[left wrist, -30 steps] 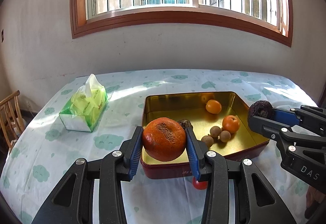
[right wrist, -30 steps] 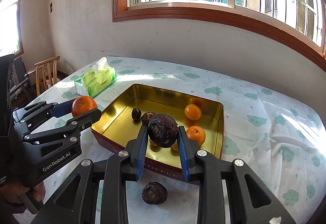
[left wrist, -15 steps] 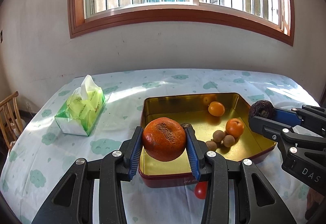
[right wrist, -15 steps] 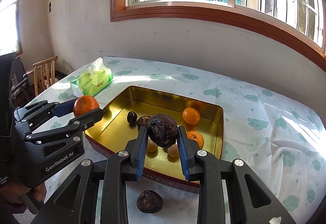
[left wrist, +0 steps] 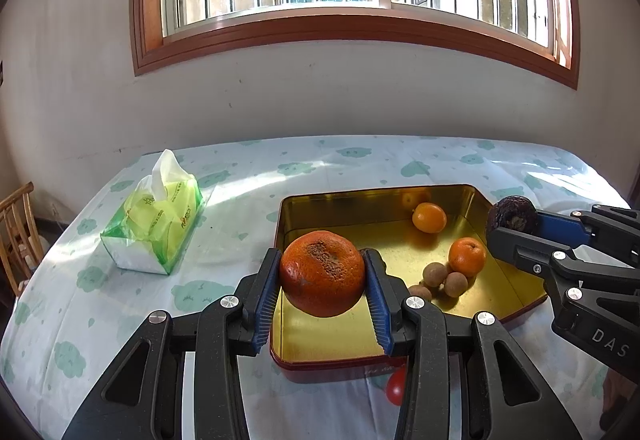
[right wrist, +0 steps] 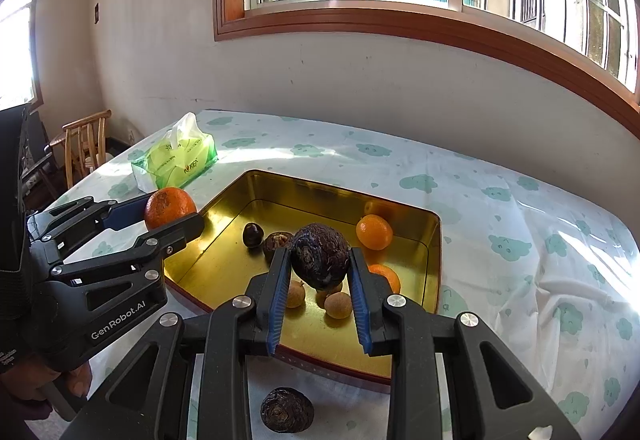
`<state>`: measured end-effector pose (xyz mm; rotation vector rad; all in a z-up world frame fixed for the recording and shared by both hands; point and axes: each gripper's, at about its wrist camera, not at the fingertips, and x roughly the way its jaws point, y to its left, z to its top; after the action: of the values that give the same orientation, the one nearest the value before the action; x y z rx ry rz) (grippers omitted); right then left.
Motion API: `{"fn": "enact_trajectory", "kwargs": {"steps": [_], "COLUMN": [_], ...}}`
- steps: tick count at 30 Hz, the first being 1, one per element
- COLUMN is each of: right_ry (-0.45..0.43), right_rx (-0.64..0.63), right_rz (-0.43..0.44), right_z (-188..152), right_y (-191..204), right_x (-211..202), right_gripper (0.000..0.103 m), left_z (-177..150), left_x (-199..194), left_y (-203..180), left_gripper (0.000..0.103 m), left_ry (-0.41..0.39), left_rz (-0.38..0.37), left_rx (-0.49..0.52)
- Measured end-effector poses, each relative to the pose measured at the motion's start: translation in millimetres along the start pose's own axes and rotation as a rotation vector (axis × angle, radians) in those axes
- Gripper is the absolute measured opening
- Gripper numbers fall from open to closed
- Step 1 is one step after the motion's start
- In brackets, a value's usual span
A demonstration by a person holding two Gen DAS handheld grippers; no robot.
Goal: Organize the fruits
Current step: 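Hold the dark fruit in the right tool and the orange in the left tool above the tin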
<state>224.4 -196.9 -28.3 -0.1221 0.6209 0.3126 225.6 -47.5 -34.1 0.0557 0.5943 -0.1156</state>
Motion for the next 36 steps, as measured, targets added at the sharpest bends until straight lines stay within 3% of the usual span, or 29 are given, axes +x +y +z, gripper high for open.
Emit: {"fn": "enact_trajectory", "kwargs": {"steps": [36], "right_ry": [0.057], "right_rx": [0.033], "right_rz": [0.042], "right_z": [9.5], "right_y": [-15.5], "right_x": [51.5], "right_gripper": [0.026], "left_z": [6.2], "left_x": [39.8], "left_y": [-5.6], "left_gripper": [0.042], "left_ry": [0.037], "left_rz": [-0.01], "left_rx": [0.035]}}
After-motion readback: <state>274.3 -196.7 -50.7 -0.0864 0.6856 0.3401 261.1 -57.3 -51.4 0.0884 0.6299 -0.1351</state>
